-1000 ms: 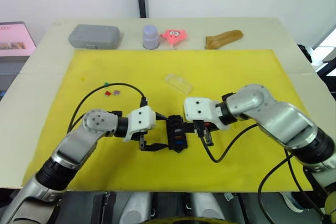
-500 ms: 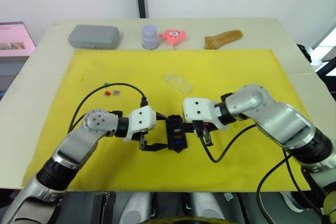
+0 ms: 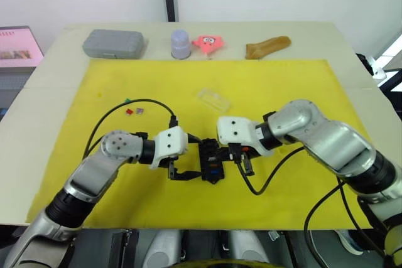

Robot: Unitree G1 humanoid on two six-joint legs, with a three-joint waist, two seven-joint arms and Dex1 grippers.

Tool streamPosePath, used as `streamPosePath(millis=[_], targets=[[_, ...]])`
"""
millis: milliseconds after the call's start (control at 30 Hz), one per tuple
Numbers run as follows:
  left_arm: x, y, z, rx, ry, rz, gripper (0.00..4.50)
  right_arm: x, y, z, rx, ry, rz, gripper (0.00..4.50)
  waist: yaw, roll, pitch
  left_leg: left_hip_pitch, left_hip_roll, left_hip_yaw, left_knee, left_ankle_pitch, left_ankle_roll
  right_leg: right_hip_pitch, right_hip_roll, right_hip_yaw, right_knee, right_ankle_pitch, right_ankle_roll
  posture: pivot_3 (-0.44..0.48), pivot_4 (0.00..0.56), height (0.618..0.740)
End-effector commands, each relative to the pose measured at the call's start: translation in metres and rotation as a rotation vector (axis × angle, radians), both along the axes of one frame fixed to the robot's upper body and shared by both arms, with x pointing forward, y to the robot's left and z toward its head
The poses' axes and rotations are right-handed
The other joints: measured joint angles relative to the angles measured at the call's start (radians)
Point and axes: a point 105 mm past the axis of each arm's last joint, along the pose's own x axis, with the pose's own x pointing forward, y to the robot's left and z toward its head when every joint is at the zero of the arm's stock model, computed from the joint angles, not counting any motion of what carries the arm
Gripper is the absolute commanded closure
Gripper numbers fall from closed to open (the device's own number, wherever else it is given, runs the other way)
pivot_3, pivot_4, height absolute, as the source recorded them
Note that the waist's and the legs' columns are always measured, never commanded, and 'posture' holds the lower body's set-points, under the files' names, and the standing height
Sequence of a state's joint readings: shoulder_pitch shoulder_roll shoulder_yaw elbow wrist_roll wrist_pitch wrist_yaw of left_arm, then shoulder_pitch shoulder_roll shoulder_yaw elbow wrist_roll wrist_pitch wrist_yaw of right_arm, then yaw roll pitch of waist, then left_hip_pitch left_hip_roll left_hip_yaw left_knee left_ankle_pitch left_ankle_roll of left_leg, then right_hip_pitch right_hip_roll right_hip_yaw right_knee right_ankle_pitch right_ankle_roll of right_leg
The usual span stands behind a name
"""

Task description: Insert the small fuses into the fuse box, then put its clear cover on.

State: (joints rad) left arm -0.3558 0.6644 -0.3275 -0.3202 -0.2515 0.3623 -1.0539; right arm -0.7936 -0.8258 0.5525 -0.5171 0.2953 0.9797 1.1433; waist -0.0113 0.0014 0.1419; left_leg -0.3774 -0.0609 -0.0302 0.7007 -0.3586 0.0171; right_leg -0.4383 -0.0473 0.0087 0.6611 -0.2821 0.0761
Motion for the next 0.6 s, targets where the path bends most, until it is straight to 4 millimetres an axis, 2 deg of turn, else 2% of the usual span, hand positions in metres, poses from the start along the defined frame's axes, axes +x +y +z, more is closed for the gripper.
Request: streamPosePath(millis=[33,367,600], targets=[[0.0003,-0.0022,0.0087,-0.020,-0.044,-0.006,0.04,0.0011,0.0039,0.0013,-0.020,-0.046,0.010,4.50,0.000,0.000,0.000,0.000,0.000,0.000,0.000,0.000,0.000,0.000,0.000,0.000,0.000,0.000,0.000,0.000,0.150,0.740],[0.0002,-0.0027,0.0103,-0.020,-0.048,-0.013,0.04,0.0064,0.0027,0.0005,-0.041,-0.065,-0.028,4.50,0.000,0.000,0.000,0.001,0.000,0.000,0.000,0.000,0.000,0.001,0.000,0.000,0.000,0.000,0.000,0.000,0.150,0.740],[-0.0006,-0.0049,0.0094,-0.021,-0.049,-0.030,0.04,0.0026,0.0044,0.0073,-0.040,-0.057,-0.023,4.50,0.000,0.000,0.000,0.001,0.000,0.000,0.000,0.000,0.000,0.001,0.000,0.000,0.000,0.000,0.000,0.000,0.150,0.740]])
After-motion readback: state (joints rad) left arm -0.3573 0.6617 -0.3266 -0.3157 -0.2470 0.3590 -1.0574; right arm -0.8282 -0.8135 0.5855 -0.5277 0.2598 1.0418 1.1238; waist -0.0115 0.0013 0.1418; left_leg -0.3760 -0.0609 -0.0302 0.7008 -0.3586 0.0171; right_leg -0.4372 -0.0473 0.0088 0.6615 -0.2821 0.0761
